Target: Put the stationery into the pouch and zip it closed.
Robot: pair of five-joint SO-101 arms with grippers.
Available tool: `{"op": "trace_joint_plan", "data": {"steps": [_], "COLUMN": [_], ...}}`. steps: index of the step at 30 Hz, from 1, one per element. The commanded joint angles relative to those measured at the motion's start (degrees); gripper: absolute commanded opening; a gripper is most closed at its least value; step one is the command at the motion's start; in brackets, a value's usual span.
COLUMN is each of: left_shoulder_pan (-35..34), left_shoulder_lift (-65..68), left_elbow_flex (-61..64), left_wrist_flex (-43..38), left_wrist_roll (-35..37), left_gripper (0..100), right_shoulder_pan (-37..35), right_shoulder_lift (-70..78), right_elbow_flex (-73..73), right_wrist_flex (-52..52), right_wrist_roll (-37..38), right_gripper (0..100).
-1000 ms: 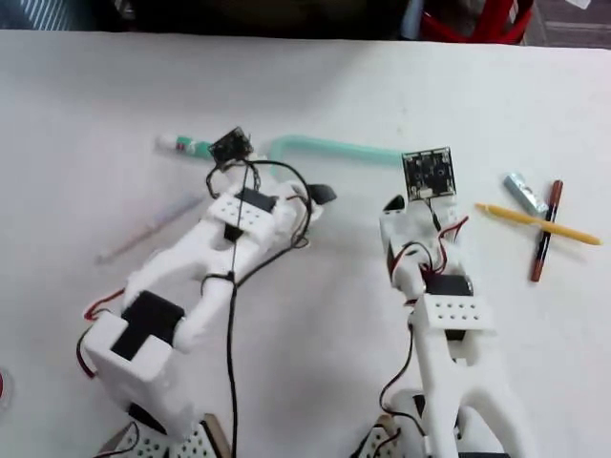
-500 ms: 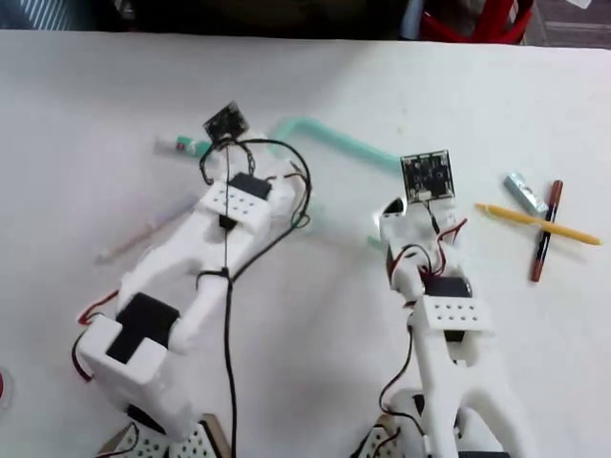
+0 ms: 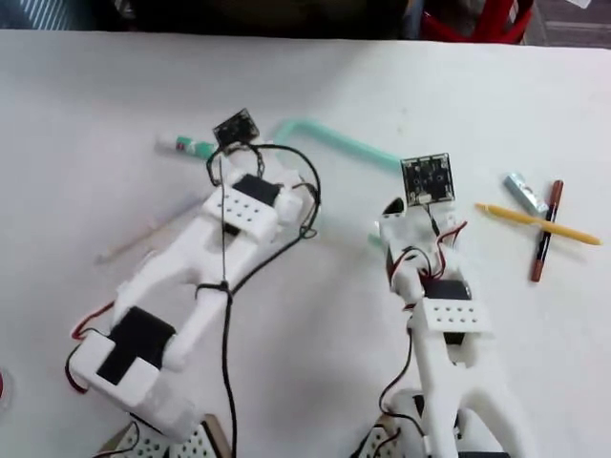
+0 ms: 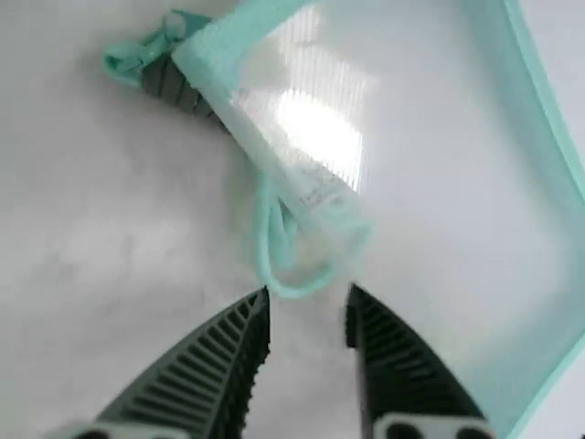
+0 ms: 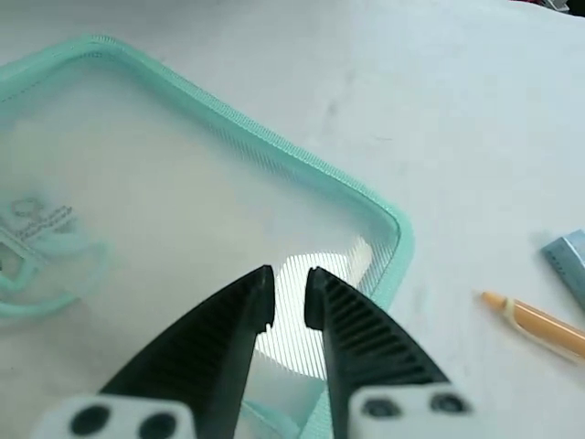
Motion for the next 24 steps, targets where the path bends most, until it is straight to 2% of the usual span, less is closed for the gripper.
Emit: {"op": "trace_joint_plan", "data": {"steps": [1,5,11,17,24], "left_shoulder_pan": [0.3,0.3,-0.6,0.3,-0.9], "left_shoulder_lift": [-2.8,-2.0,7.3,8.7,8.8], "left_elbow_flex": [-0.2,-0.2,-0.9,-3.7,-3.3], "left_wrist_flex": [0.2,-1.8,-10.8,-6.1,-11.5], "left_wrist_roll": [2.5,5.0,5.4,5.5,9.0], "left_gripper": [29,36,34,33,33], "right_shoulder_pan": [0.2,0.1,0.1,0.1,0.1], "right_shoulder_lift": [-0.2,-0.2,-0.2,-0.2,-0.2], "right_elbow_flex": [-0.4,-0.4,-0.4,-0.4,-0.4], "right_wrist_flex": [-1.2,-1.2,-1.1,-1.1,-1.1], "right_wrist_roll": [0.1,0.1,0.1,0.1,0.1], "right_gripper": [7.0,7.0,7.0,7.0,7.0]}}
